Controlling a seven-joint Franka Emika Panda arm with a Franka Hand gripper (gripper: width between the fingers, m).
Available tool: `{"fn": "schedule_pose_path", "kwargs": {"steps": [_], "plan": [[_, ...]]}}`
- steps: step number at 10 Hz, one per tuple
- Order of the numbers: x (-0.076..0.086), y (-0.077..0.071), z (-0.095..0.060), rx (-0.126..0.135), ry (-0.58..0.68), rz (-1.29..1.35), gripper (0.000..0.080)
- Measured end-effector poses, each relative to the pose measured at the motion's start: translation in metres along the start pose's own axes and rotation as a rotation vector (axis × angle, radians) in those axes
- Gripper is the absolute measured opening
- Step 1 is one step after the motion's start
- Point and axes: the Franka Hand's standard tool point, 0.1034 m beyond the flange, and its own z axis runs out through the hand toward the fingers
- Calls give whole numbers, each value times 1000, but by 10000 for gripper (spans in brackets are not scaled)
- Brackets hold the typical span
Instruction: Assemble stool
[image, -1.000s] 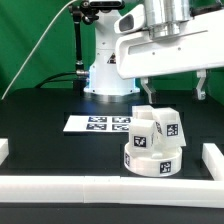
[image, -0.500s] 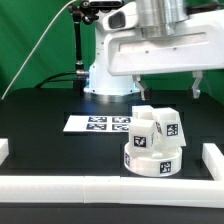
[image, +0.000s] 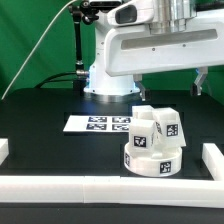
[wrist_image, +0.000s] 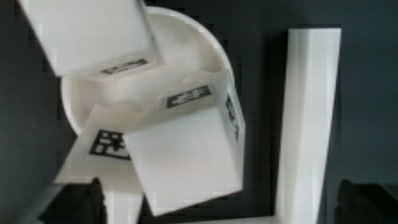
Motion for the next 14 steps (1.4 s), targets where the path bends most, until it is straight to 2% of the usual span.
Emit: {"fn": "schedule_pose_path", "kwargs": {"steps": [1,2,7,8,10,11,14], "plan": [[0,-7,2,-15,18,-121,649],[-1,-9,3,-19,13,-246,649],[-1,-3,3,-32,5,-565,649],[0,-2,4,-48,13,-692,649],[6,-12,5,-88,-5,-914,649],[6,-14,3,-90,-4,-966,649],[7,-6,3,-109,-23,-1098,649]]}}
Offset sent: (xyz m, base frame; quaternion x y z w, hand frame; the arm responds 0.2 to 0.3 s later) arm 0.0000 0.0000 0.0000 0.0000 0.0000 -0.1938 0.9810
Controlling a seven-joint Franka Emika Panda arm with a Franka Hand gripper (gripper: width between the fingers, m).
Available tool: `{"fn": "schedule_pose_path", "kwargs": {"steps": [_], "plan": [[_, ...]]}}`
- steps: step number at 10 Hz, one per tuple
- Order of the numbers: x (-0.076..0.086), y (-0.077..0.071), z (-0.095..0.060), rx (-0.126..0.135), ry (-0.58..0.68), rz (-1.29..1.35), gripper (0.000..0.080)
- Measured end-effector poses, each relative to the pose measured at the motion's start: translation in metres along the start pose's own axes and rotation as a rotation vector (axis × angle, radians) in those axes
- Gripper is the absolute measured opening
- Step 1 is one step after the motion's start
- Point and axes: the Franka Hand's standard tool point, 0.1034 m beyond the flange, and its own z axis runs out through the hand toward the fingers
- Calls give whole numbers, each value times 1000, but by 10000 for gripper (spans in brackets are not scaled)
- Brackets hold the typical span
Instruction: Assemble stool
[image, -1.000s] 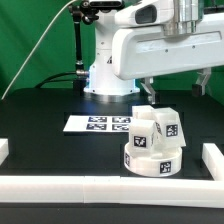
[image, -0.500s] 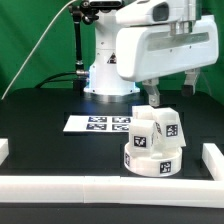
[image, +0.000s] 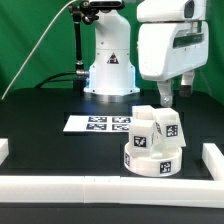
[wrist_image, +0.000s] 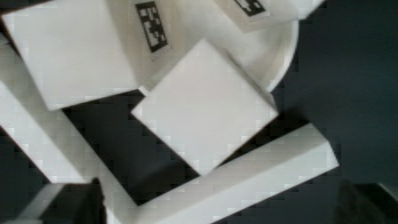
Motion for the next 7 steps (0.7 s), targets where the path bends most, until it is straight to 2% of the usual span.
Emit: {"fn": "schedule_pose_path", "kwargs": {"steps": [2,7], "plan": [[-4,3,-1,-6,-11,-174,649],[-10,2,12,2,-79,-586,649]]}}
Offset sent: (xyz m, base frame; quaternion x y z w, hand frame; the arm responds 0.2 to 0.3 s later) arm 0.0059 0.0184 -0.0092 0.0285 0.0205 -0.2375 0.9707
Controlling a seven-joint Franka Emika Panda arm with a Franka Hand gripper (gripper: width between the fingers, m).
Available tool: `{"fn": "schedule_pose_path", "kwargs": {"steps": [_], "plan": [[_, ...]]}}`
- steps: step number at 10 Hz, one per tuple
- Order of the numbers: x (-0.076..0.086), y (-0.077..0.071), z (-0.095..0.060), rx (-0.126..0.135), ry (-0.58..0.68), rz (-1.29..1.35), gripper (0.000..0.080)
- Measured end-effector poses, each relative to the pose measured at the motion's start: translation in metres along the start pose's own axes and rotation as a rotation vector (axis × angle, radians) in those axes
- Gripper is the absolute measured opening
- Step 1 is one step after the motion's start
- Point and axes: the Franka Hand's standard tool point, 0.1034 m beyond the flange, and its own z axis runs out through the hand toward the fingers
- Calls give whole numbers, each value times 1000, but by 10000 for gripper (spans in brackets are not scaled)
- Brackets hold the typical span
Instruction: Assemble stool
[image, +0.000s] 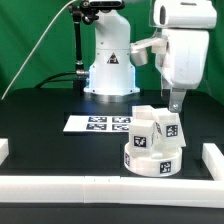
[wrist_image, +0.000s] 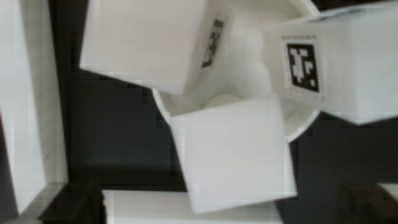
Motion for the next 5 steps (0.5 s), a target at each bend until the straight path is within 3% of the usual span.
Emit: {"fn": "schedule_pose_path", "kwargs": {"steps": [5], "plan": [[0,-5,16,26,-9,56,649]]}}
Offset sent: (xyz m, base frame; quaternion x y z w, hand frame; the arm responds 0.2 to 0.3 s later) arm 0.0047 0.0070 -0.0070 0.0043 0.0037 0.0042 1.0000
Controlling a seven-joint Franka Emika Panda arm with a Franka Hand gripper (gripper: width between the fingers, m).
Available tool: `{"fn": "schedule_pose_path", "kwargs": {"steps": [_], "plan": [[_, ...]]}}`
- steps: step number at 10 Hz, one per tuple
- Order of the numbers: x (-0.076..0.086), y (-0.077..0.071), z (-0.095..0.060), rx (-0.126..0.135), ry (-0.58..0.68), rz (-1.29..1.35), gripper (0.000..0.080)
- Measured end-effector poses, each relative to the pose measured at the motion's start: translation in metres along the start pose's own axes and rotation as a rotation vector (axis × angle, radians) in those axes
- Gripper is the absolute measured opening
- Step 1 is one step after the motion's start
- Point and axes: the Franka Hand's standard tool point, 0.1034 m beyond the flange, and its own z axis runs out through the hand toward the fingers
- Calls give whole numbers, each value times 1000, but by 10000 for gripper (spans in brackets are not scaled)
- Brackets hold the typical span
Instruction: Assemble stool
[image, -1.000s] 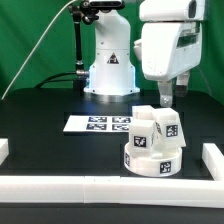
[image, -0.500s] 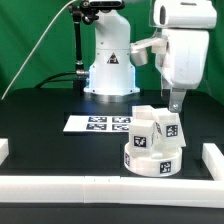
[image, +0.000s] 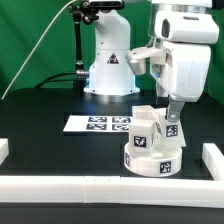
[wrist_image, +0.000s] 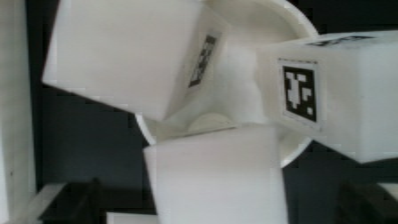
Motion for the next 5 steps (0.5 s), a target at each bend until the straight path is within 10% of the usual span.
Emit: {"fn": "schedule_pose_path", "kwargs": {"steps": [5], "plan": [[4,0,3,5,-9,36,336]]}}
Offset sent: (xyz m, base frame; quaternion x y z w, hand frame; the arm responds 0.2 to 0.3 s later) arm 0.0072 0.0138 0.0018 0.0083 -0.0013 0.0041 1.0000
